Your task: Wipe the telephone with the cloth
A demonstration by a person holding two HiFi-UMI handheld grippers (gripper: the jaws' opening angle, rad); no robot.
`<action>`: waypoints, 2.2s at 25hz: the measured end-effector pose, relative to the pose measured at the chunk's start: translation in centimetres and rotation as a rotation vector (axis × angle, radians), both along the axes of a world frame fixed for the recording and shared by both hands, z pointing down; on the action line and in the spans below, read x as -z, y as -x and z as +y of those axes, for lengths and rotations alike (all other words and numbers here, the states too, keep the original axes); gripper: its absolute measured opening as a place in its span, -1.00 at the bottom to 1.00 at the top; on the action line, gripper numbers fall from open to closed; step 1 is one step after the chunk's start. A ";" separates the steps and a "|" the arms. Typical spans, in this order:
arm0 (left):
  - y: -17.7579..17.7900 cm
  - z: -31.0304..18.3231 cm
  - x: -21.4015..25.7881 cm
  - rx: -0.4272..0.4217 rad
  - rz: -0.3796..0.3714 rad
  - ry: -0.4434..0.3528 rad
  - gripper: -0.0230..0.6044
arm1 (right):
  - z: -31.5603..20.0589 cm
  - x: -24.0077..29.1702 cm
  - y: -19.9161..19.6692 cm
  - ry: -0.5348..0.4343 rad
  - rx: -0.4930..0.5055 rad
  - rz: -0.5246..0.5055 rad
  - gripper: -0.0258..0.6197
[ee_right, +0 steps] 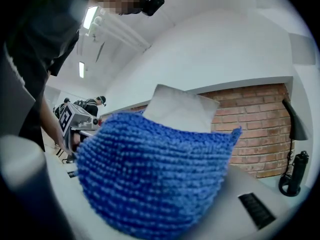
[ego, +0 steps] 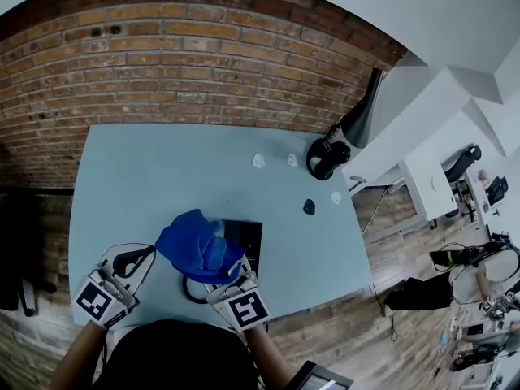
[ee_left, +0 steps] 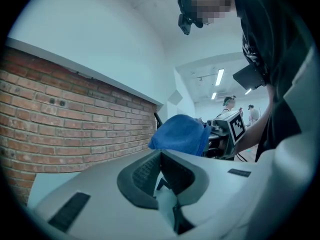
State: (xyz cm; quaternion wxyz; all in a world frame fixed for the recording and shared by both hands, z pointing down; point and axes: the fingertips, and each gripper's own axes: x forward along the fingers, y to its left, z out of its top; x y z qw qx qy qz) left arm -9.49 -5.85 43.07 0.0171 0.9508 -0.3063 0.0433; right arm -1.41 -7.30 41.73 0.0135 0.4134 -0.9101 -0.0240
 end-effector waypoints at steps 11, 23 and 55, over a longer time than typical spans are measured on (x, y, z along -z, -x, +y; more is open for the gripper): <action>-0.2 0.1 0.0 -0.010 0.002 0.013 -0.86 | 0.2 -0.2 0.6 0.007 0.004 -0.014 -0.52; -0.1 0.0 -0.7 -0.007 -0.005 0.007 -0.86 | 0.3 -1.3 1.1 0.024 0.010 -0.013 -0.52; 0.0 0.7 -2.5 -0.014 -0.014 0.036 -0.86 | 0.9 -2.8 2.2 0.045 0.039 0.002 -0.57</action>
